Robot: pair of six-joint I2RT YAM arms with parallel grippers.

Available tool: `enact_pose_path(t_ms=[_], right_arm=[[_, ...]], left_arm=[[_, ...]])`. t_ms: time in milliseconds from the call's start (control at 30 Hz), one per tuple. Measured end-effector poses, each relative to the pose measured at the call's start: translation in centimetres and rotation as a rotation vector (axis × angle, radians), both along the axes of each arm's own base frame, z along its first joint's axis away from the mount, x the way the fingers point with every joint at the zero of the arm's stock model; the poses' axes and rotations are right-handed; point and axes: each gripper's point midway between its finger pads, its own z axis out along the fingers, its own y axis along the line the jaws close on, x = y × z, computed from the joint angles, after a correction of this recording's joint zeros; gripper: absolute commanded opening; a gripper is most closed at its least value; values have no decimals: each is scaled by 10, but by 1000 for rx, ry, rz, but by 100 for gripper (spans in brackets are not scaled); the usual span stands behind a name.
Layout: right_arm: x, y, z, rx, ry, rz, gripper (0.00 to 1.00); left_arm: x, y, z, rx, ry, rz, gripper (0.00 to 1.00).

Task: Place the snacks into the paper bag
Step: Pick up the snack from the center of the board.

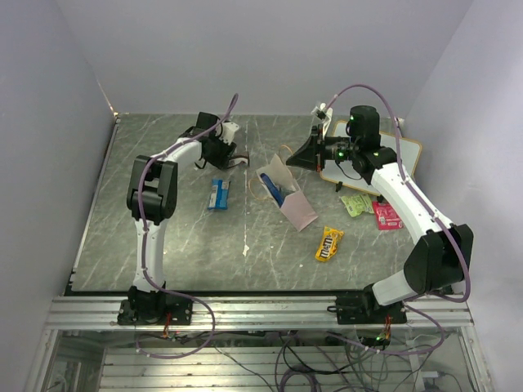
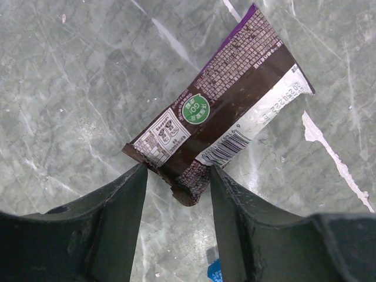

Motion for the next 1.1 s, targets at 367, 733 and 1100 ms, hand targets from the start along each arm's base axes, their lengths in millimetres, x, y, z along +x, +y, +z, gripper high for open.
enact_pose_path(t_ms=[367,733,1100], right_arm=[[0,0,0,-1,-4,1,0],[1,0,-2,-2,2,1,0],[2,2,-5,-8,-1,4,0]], left_arm=[[-4,-6,0,-38,19,-6,25],[-25,-8,7,-64,62,-25,7],[-41,-1,78,-54,-14,-61,7]])
